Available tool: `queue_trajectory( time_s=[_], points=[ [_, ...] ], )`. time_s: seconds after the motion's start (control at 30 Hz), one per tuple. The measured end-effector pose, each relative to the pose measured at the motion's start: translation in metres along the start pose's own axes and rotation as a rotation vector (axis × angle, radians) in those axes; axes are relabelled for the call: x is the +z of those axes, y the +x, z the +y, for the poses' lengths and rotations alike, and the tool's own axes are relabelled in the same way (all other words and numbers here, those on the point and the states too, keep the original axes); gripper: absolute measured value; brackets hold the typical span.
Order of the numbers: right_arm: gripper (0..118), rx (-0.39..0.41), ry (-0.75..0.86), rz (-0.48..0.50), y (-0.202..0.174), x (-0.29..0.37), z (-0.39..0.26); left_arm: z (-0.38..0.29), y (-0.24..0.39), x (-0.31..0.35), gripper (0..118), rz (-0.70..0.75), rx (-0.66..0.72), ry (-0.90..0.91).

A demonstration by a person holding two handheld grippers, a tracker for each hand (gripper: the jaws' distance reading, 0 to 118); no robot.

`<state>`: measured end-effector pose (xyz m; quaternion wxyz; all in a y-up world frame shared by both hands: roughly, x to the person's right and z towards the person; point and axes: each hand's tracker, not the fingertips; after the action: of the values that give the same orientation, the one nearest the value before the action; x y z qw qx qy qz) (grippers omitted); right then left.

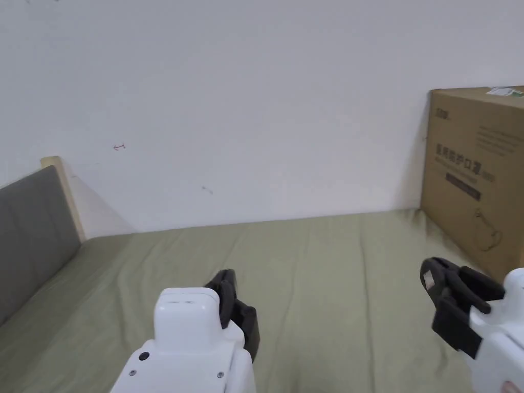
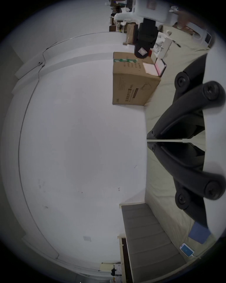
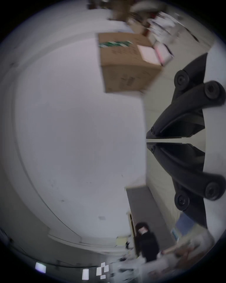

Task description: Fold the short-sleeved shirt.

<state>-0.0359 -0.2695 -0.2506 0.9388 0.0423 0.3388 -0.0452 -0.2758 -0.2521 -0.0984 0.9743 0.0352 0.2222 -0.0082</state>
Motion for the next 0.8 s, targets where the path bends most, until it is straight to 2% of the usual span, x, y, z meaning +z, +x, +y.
queue_trajectory(
  time_s=[0.07, 0.1, 0.3, 0.4, 0.47, 0.53, 0.57, 0.6, 0.67, 0.7, 0.73, 0.77, 0.8],
  points=[
    [4, 0.126, 0.062, -0.146, -0.006, 0.001, -0.007, -0.002, 0.006, -0.001, 2, 0.005, 0.003, 0.008],
    [4, 0.134, 0.055, -0.174, -0.006, -0.001, -0.01, -0.003, 0.008, 0.0, 2, 0.009, 0.006, 0.015],
    [4, 0.049, 0.024, -0.197, 0.006, 0.007, -0.009, -0.009, 0.012, 0.002, 2, 0.046, 0.024, 0.002],
    [4, 0.067, 0.022, -0.196, 0.006, 0.012, -0.005, -0.013, 0.011, 0.004, 2, 0.075, 0.021, -0.003],
    [6, 0.071, 0.002, -0.149, 0.007, 0.012, -0.002, -0.014, 0.012, 0.005, 2, 0.085, 0.007, -0.004],
    [11, 0.081, -0.027, -0.143, 0.0, 0.01, 0.001, -0.013, 0.012, 0.005, 3, 0.079, 0.002, -0.008],
    [19, 0.098, -0.04, -0.159, -0.004, 0.009, 0.001, -0.013, 0.011, 0.005, 6, 0.073, 0.001, -0.008],
    [32, 0.108, -0.041, -0.168, -0.007, 0.008, 0.001, -0.013, 0.012, 0.005, 17, 0.065, 0.001, -0.006],
    [36, 0.107, -0.033, -0.147, -0.01, 0.01, 0.003, -0.011, 0.012, 0.005, 28, 0.048, 0.008, -0.006],
    [45, 0.099, -0.026, -0.136, -0.011, 0.011, 0.003, -0.01, 0.011, 0.004, 43, 0.038, 0.014, -0.008],
    [64, 0.099, -0.026, -0.133, -0.012, 0.011, 0.003, -0.01, 0.01, 0.004, 75, 0.025, 0.021, -0.009],
    [73, 0.098, -0.026, -0.131, -0.012, 0.012, 0.003, -0.01, 0.01, 0.004, 95, 0.021, 0.022, -0.013],
    [80, 0.095, -0.03, -0.129, -0.013, 0.012, 0.003, -0.01, 0.01, 0.004, 108, 0.018, 0.022, -0.014]
  ],
)
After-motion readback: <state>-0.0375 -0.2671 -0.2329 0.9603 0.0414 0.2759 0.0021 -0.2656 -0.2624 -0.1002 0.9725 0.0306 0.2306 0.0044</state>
